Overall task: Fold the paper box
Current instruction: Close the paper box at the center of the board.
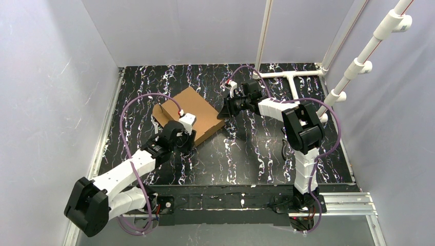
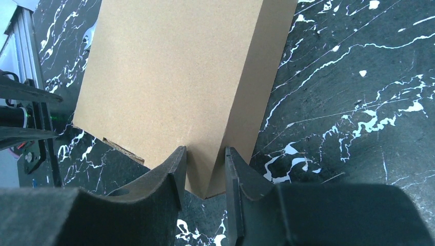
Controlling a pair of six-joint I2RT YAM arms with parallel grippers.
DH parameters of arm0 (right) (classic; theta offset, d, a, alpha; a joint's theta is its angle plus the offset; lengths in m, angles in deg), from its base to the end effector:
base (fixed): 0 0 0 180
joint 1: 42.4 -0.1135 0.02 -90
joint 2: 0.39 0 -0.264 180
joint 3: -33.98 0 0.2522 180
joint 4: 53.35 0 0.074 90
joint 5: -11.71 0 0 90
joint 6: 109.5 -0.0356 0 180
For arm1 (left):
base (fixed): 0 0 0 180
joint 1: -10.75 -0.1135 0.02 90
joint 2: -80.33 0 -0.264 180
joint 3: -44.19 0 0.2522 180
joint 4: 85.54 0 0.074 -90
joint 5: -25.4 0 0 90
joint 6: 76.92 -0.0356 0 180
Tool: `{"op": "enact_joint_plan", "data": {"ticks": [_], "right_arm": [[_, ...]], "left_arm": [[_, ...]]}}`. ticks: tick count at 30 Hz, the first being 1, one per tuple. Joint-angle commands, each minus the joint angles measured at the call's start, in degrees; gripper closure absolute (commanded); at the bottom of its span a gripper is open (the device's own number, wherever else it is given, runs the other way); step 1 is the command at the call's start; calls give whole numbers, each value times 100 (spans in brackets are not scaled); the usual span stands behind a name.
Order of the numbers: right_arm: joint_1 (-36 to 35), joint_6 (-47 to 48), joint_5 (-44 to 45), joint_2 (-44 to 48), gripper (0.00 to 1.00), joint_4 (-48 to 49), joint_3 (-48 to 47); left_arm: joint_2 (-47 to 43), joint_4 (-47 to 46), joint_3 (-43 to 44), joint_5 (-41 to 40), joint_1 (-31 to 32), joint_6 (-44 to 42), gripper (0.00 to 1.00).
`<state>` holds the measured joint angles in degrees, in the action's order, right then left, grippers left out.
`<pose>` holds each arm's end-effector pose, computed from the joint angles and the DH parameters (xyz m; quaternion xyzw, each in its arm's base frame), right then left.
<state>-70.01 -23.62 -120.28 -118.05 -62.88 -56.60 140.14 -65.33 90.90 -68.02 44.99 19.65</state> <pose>0.3857 0.2286 0.1726 -0.3274 0.7839 0.4226 0.3159 0.1867 -0.1245 0.2244 0.1966 0.8576 -0.1408 0.4539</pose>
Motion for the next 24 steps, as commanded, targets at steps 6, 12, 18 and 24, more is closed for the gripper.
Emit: {"op": "enact_joint_plan", "data": {"ticks": [6,12,18,24], "right_arm": [[-9,291,421,-409,64,-1025,176],[10,282,399,-415,64,-1027,176],[19,280,382,-406,64,-1021,176],[19,271,375,-413,64,-1012,176]], "left_arm": [[252,-455,-160,306,13,-605,64],[507,-163,29,250,30,-631,65],[507,62,109,103,68,-988,64],[752,224,219,-4,139,-1206,64]]}}
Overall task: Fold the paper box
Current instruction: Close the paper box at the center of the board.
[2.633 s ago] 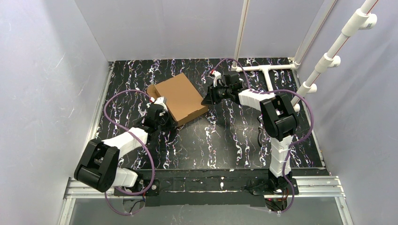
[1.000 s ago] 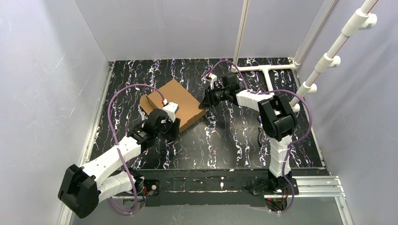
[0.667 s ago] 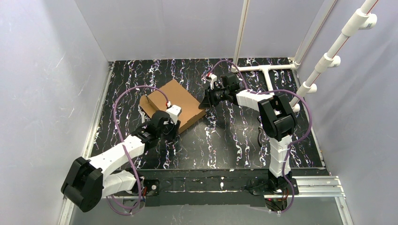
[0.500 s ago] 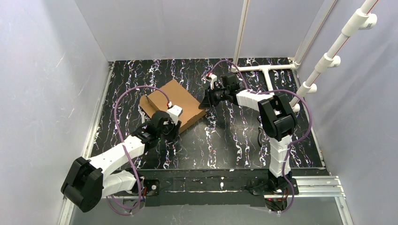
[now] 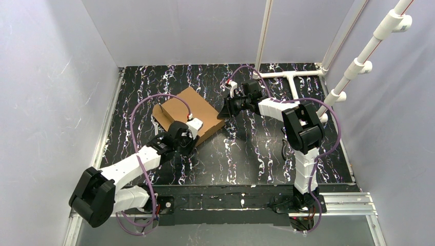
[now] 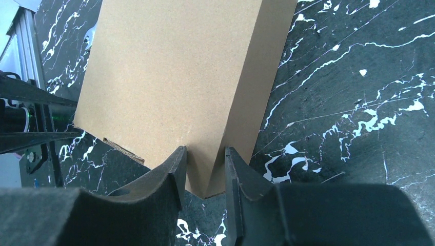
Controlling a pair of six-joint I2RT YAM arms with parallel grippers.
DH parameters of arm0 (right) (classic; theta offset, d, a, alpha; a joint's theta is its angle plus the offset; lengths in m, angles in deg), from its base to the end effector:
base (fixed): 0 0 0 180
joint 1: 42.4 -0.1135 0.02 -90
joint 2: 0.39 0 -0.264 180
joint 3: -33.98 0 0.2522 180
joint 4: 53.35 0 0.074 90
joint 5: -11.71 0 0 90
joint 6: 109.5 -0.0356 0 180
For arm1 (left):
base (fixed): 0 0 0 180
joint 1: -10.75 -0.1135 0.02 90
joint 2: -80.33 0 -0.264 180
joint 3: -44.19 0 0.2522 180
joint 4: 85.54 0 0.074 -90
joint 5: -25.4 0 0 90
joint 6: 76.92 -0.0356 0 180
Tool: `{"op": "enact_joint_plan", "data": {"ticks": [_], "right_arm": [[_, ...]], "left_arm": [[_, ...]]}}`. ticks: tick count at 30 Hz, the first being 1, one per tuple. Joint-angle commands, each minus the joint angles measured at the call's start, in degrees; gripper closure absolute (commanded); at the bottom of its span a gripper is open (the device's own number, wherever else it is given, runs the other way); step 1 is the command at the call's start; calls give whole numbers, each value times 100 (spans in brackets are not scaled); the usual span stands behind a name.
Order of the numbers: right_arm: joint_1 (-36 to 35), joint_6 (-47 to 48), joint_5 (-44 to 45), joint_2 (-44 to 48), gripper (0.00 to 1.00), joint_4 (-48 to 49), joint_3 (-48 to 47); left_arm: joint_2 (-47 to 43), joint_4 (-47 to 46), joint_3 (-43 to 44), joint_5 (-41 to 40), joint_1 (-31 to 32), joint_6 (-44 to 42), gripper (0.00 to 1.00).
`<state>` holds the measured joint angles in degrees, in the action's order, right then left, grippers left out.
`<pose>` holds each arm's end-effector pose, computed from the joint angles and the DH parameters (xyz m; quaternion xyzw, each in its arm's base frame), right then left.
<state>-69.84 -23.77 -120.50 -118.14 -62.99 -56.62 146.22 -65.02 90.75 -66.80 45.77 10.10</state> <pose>0.3863 0.2275 0.1719 -0.3255 0.7848 0.4238 0.3139 0.1926 -0.1333 0.2008 0.2871 0.8589 -0.1002 0.4121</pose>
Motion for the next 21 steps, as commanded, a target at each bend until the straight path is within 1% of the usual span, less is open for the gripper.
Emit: {"op": "enact_joint_plan", "data": {"ticks": [1,4,6,8,9,10,12,18,21], "right_arm": [[2,281,392,-398,64,-1001,178],[2,284,390,-387,64,-1001,178],[2,274,382,-391,64,-1001,178],[2,272,382,-395,64,-1001,178],[2,272,381,-397,64,-1001,178],[6,277,382,-390,64,-996,178],[3,268,381,-376,64,-992,178],[2,241,370,-375,64,-975,195],[2,213,335,-388,65,-953,209]], "left_arm": [[202,194,235,-140,61,-258,65],[281,167,251,-173,75,-272,69],[303,167,261,-159,75,-276,73],[334,167,273,-112,74,-292,81],[352,172,290,-89,76,-298,85],[374,176,311,-52,75,-306,92],[419,160,337,36,74,-316,99],[443,-35,369,166,70,-207,100],[333,-290,296,217,67,-96,100]]}}
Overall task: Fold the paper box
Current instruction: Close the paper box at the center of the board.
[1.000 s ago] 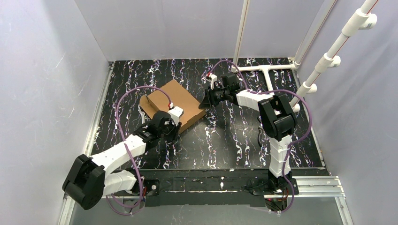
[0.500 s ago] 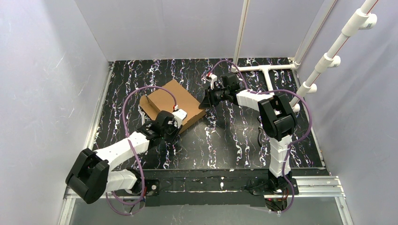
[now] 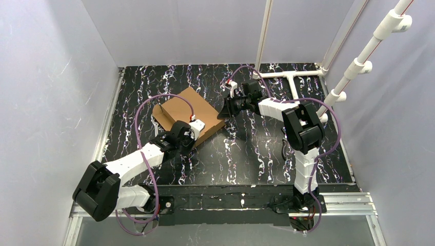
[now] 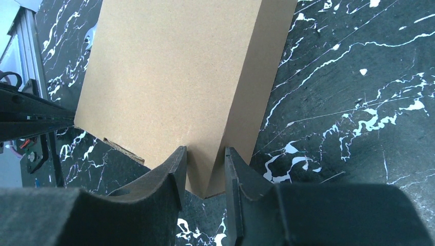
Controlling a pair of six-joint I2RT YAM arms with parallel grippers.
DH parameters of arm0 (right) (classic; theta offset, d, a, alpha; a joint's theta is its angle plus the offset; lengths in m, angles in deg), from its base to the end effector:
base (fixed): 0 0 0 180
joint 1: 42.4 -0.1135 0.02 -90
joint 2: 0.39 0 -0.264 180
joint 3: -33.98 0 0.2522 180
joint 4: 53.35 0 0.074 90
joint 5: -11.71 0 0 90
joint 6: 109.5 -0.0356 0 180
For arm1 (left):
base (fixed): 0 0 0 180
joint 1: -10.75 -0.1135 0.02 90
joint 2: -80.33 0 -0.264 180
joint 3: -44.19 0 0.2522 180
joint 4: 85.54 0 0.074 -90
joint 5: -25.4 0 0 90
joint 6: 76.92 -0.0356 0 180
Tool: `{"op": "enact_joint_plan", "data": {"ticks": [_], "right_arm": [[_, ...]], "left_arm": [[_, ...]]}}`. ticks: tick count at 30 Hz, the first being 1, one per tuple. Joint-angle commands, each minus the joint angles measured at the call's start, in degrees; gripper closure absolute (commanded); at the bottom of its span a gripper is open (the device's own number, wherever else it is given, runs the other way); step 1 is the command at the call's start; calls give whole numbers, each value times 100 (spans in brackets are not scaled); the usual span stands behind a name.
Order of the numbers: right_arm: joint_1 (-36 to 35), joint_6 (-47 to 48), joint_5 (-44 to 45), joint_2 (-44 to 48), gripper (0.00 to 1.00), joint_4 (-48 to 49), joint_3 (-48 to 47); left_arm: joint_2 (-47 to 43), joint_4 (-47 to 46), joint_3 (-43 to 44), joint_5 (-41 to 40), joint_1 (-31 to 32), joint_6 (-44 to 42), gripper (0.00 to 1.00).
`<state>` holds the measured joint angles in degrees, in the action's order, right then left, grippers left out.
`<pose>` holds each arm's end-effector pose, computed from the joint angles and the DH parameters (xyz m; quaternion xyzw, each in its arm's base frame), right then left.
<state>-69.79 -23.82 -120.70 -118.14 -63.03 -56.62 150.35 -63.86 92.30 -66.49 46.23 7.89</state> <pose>0.3864 0.2272 0.1719 -0.3253 0.7845 0.4251 0.3130 0.1987 -0.1402 0.1919 0.3133 0.8640 -0.0883 0.3842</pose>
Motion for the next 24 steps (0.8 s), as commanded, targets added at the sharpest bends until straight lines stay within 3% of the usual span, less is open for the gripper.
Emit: {"op": "enact_joint_plan", "data": {"ticks": [1,24], "right_arm": [[-2,208,351,-394,65,-944,213],[-169,46,498,-318,68,-741,360]], "left_arm": [[-92,-477,135,189,22,144,100],[149,-1278,527,1156,-401,1046,100]]}}
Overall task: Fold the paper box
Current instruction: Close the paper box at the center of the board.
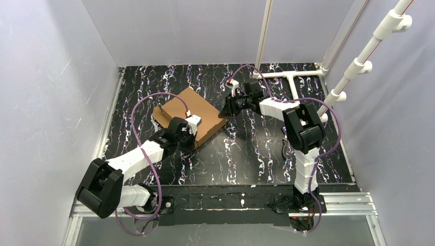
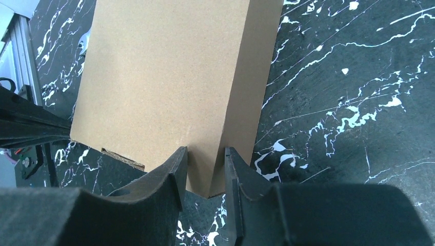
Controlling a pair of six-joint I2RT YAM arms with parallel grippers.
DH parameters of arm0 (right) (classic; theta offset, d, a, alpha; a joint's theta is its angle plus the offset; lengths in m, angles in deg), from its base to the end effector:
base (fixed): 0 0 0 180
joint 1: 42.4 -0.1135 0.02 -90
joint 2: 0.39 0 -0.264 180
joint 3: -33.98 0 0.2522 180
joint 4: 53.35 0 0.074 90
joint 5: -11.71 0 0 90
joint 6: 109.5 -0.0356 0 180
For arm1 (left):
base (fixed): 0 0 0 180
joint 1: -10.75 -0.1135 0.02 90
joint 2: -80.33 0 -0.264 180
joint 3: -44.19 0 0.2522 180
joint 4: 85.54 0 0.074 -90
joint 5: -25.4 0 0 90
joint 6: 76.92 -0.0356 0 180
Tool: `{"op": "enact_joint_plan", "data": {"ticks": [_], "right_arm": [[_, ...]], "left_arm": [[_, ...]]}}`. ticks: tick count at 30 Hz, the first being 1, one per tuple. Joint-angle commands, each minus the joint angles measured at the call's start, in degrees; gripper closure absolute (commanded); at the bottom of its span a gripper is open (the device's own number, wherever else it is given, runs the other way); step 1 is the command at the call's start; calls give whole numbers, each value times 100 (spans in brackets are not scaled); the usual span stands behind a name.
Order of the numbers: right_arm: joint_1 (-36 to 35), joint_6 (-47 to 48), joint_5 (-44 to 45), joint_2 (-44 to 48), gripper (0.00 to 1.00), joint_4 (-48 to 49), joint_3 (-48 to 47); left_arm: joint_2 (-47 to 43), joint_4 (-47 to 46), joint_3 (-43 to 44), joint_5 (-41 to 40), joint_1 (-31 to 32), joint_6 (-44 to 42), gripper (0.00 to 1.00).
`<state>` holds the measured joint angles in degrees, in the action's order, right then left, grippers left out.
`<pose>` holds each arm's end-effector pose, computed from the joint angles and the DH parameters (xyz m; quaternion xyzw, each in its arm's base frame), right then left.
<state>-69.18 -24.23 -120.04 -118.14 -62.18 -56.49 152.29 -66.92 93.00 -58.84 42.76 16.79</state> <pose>0.3895 0.2232 0.1723 -0.3178 0.7867 0.4207 0.3212 0.2116 -0.1365 0.1925 0.2428 0.8789 -0.1688 0.3743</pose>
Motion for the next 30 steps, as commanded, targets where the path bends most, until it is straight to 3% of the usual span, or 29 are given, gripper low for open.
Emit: {"op": "enact_joint_plan", "data": {"ticks": [1,10,17,30], "right_arm": [[-231,72,450,-313,68,-808,360],[-239,-133,525,-281,69,-635,452],[-301,-221,572,-278,69,-546,525],[-424,-357,904,-59,69,-60,859]], "left_arm": [[-46,-985,484,456,-62,157,100],[42,-1011,682,808,-63,192,100],[-45,-1259,589,574,-84,328,100],[31,-1724,524,744,-500,1373,100]]}}
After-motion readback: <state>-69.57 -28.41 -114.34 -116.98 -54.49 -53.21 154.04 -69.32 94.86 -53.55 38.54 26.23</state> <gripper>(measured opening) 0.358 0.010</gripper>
